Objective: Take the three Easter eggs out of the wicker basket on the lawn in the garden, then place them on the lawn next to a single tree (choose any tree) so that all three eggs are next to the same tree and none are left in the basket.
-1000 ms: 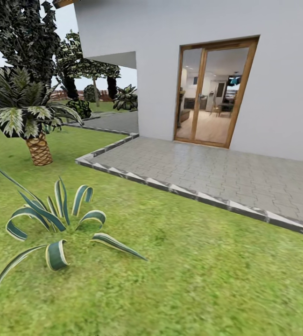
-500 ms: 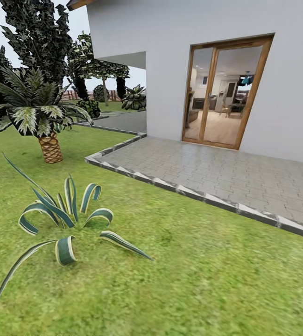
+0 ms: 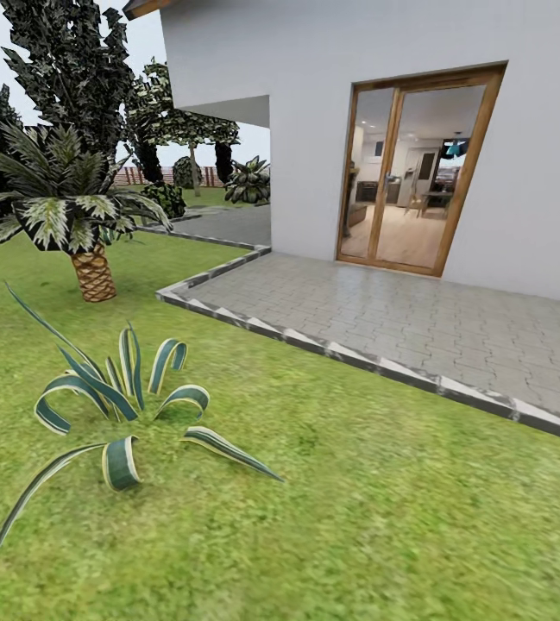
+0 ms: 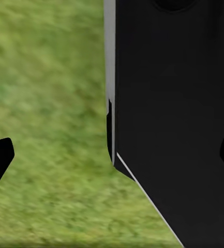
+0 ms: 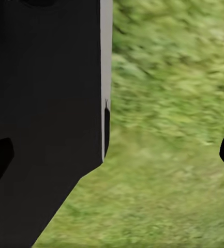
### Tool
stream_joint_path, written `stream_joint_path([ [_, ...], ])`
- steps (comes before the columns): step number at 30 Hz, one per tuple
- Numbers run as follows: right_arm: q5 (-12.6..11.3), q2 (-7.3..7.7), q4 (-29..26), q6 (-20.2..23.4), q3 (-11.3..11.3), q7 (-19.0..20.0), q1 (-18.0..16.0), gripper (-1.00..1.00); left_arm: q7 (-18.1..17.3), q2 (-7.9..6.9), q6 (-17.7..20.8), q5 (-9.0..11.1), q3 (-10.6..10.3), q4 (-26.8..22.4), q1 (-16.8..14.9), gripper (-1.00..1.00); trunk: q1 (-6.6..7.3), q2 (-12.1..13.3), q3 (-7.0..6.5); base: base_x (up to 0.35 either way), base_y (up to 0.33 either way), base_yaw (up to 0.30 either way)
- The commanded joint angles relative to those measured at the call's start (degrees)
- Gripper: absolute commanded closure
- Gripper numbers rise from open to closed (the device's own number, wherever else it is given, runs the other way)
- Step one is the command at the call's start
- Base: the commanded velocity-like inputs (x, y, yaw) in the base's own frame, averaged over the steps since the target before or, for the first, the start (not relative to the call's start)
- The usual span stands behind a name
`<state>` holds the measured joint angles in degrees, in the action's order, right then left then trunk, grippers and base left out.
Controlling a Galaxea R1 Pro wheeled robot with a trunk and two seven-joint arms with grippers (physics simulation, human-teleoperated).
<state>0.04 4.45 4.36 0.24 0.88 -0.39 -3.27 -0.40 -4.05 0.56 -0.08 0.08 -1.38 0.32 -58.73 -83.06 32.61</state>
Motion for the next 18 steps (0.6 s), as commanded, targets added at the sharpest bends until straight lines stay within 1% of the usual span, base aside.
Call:
stream_joint_path([
  [1, 0.02, -0.02, 0.09, 0.02, 0.09, -0.13, -0.07, -1.0, -0.04, -0.03, 0.06, -0.01, 0.04, -0.12, 0.03, -1.0, 0.0, -0.02, 0.04, 0.0, 0.012, 0.0],
  [3, 0.0, -0.04, 0.08, 0.02, 0.07, -0.23, -0.07, -1.0, -0.04, -0.06, 0.06, -0.01, 0.06, -0.12, 0.03, -1.0, 0.0, -0.02, 0.04, 0.0, 0.088, 0.0],
  [6, -0.02, -0.05, 0.05, 0.02, 0.07, -0.35, -0.07, -1.0, -0.04, -0.07, 0.11, -0.01, 0.09, -0.12, 0.03, -1.0, 0.0, -0.02, 0.04, 0.0, 0.237, 0.0],
  [18, -0.04, -0.05, 0.04, 0.04, 0.03, -0.4, -0.07, -1.0, -0.04, -0.07, 0.15, -0.01, 0.09, -0.12, 0.03, -1.0, 0.0, -0.02, 0.04, 0.0, 0.313, 0.0],
])
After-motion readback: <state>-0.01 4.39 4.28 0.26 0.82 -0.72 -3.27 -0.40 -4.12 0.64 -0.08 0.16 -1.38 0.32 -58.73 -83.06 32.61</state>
